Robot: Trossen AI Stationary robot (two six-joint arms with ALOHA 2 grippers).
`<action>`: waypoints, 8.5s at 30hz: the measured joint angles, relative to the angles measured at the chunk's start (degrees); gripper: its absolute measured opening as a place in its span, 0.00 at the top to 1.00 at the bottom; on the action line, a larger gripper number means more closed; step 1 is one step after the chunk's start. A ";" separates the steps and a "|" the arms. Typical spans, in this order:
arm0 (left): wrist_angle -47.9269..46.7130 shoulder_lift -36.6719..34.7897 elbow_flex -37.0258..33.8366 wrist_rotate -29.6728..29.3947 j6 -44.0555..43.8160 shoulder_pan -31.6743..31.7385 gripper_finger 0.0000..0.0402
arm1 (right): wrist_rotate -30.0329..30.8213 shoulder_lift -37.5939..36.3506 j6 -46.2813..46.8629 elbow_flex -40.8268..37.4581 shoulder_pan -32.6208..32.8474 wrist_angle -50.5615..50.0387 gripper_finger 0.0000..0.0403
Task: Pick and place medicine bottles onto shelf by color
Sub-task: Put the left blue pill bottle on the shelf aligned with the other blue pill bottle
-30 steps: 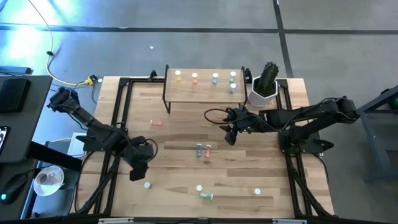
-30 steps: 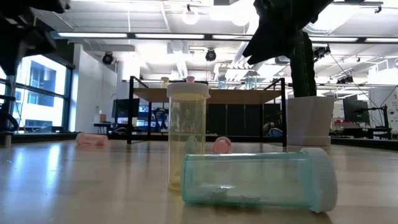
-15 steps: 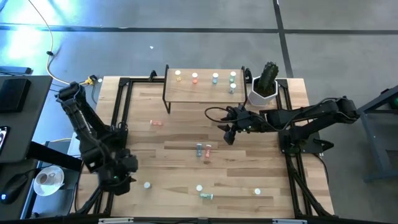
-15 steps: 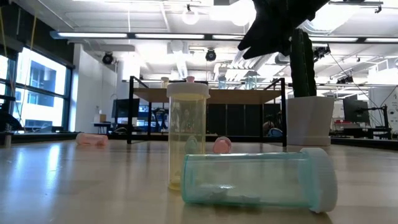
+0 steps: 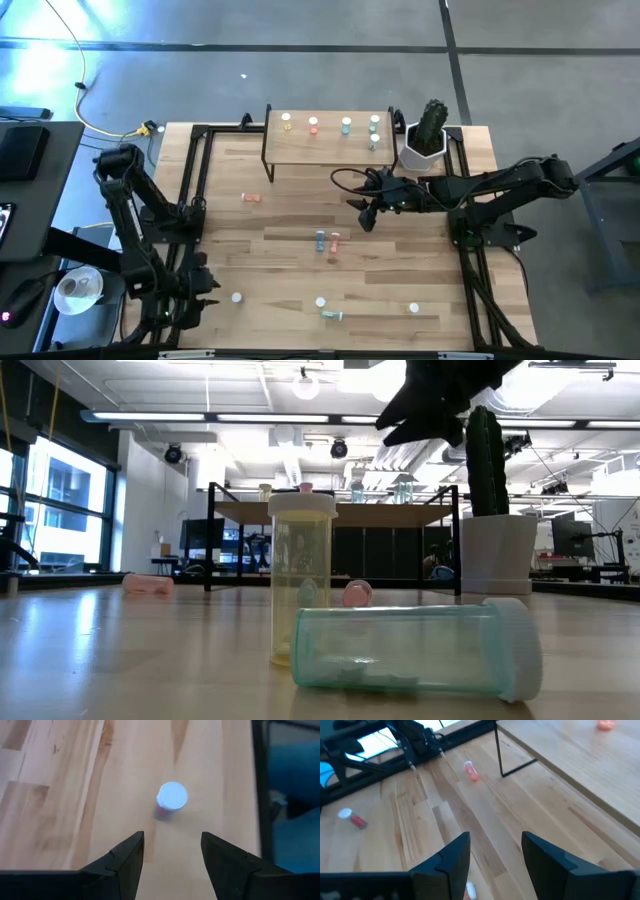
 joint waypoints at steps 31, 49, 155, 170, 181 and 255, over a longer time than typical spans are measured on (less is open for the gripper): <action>14.95 12.84 0.00 8.85 17.71 11.62 0.53 | -0.92 -0.02 -1.55 -0.02 0.13 2.38 0.58; 18.91 18.08 0.00 6.89 12.66 12.44 0.53 | -1.77 -0.02 -3.05 -0.04 0.15 2.40 0.58; 16.01 2.48 9.53 23.98 75.36 74.55 0.77 | -19.65 18.38 -21.53 15.76 -6.64 11.17 0.51; 15.58 2.49 11.13 28.59 73.65 75.08 0.77 | -23.80 19.12 -24.19 15.82 -8.17 15.37 0.51; 12.74 2.48 11.13 28.09 73.28 75.10 0.77 | -23.26 19.20 -24.42 20.18 -9.11 8.48 0.51; 19.98 2.51 11.08 26.25 74.31 75.21 0.71 | -23.09 29.65 -28.02 30.01 -8.09 -1.71 0.73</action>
